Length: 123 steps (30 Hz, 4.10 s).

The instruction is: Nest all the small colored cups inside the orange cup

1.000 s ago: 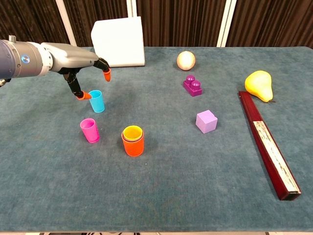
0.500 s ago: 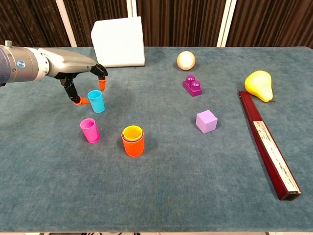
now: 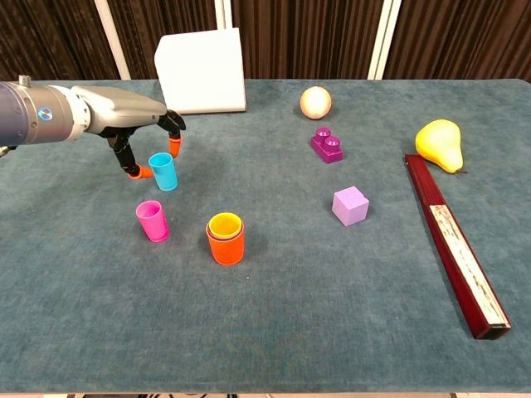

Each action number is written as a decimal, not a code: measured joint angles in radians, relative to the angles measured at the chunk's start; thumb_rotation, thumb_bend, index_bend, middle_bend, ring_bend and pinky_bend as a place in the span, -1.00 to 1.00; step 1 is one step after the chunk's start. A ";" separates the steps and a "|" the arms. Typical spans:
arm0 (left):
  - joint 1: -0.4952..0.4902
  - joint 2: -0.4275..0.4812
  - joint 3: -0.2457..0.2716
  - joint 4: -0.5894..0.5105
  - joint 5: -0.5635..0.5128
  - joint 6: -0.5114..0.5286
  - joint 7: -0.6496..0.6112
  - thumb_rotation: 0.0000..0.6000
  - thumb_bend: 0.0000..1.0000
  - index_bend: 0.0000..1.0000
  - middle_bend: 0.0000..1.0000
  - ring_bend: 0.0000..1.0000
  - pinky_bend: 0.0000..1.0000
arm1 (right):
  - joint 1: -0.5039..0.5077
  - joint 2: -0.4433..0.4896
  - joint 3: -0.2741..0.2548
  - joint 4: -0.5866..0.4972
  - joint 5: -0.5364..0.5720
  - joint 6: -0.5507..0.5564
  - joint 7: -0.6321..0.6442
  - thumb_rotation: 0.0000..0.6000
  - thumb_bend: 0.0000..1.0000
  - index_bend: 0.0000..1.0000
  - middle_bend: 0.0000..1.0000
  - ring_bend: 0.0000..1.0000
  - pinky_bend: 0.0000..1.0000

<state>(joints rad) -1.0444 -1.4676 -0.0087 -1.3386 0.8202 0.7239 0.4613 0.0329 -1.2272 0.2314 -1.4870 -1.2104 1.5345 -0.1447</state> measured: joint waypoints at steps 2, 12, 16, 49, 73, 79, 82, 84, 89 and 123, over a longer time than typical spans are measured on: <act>0.001 -0.006 -0.003 0.007 0.003 0.000 -0.001 1.00 -0.38 -0.22 -0.85 -1.00 -1.00 | 0.000 0.000 0.000 0.000 0.000 0.000 0.000 1.00 -0.16 -0.93 -1.00 -0.93 -0.98; 0.009 -0.009 -0.009 0.016 0.021 0.007 -0.006 1.00 -0.32 -0.13 -0.83 -1.00 -1.00 | 0.002 -0.002 -0.002 0.003 0.001 -0.006 -0.001 1.00 -0.16 -0.93 -1.00 -0.93 -0.98; 0.013 -0.006 -0.009 0.016 0.021 0.007 -0.004 1.00 -0.32 -0.12 -0.83 -1.00 -1.00 | 0.002 -0.002 -0.001 0.003 0.002 -0.007 -0.001 1.00 -0.16 -0.93 -1.00 -0.93 -0.98; -0.034 0.163 -0.068 -0.475 0.171 0.037 0.025 1.00 -0.32 -0.12 -0.82 -1.00 -1.00 | -0.007 0.011 0.008 -0.006 0.004 0.008 0.016 1.00 -0.16 -0.93 -1.00 -0.93 -0.98; -0.043 0.146 -0.023 -0.480 0.125 0.036 0.056 1.00 -0.32 -0.13 -0.82 -1.00 -1.00 | -0.009 0.013 0.010 -0.007 0.006 0.010 0.019 1.00 -0.16 -0.93 -1.00 -0.93 -0.98; -0.048 0.127 -0.020 -0.463 0.120 0.035 0.060 1.00 -0.32 -0.15 -0.82 -1.00 -1.00 | -0.009 0.013 0.012 -0.006 0.007 0.012 0.019 1.00 -0.16 -0.93 -1.00 -0.93 -0.98; -0.051 0.119 -0.016 -0.458 0.120 0.034 0.064 1.00 -0.32 -0.24 -0.82 -1.00 -1.00 | -0.009 0.013 0.012 -0.006 0.007 0.012 0.020 1.00 -0.16 -0.93 -1.00 -0.93 -0.98; -0.053 0.116 -0.013 -0.455 0.118 0.032 0.067 1.00 -0.32 -0.34 -0.82 -1.00 -1.00 | -0.010 0.013 0.013 -0.006 0.008 0.012 0.021 1.00 -0.16 -0.93 -1.00 -0.93 -0.98; -0.058 0.117 -0.004 -0.451 0.114 0.030 0.084 1.00 -0.32 -0.49 -0.82 -1.00 -1.00 | -0.010 0.014 0.013 -0.006 0.009 0.012 0.021 1.00 -0.16 -0.93 -1.00 -0.93 -0.98; 0.110 0.276 0.111 -0.485 0.247 0.137 -0.021 1.00 -0.33 -0.41 -0.82 -1.00 -1.00 | -0.011 0.014 0.012 -0.015 0.005 0.019 0.014 1.00 -0.16 -0.93 -1.00 -0.93 -0.98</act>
<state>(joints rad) -0.9342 -1.1916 0.1018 -1.8239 1.0669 0.8612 0.4399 0.0219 -1.2130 0.2438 -1.5019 -1.2058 1.5534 -0.1310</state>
